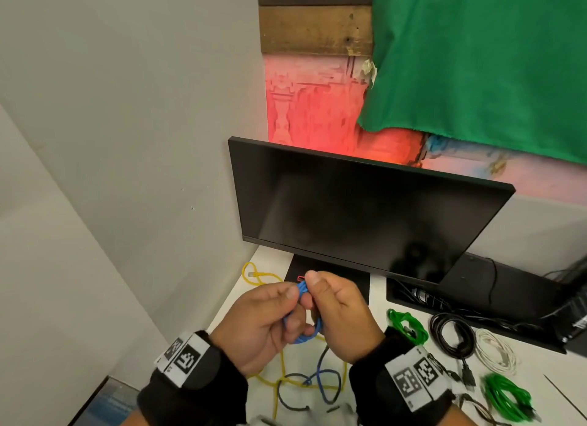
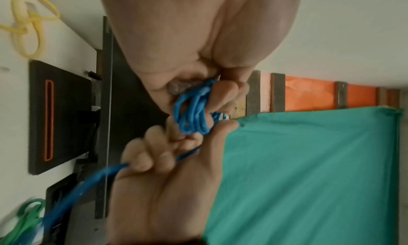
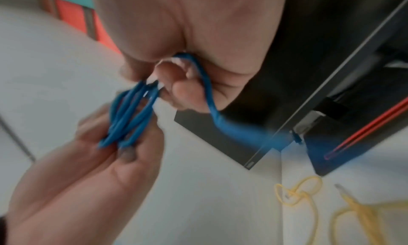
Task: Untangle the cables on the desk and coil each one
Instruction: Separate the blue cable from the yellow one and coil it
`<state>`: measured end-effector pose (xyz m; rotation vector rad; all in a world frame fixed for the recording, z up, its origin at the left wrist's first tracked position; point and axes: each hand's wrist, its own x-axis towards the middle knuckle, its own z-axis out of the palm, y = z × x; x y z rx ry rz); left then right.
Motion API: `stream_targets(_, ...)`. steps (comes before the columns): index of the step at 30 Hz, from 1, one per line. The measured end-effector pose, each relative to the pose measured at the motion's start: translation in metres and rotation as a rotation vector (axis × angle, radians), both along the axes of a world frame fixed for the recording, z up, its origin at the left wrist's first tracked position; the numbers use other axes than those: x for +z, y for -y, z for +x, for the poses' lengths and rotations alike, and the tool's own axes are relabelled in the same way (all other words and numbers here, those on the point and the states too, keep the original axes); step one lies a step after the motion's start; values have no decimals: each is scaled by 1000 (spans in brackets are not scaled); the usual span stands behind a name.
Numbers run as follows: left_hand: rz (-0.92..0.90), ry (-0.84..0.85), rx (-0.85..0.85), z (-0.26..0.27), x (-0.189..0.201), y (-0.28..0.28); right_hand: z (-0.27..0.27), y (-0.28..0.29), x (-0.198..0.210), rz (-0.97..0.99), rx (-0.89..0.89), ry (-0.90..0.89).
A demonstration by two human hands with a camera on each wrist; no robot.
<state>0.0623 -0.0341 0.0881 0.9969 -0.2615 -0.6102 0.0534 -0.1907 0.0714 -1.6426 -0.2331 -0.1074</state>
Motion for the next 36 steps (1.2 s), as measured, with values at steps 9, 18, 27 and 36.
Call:
stream_targets(9,-137,-169,316,24,14,-26,-2,41,-28,-147,-140,-225)
stream_targets(18,141,244,222,20,-5,-21,-29,-2,10,-712,317,-10)
stream_targets(27,563,665,-57,9,9,-20,-29,9,38,-625,117,229)
stream_targets(36,181,164,-10,1,8,-6,-12,23,22,-276,1,56)
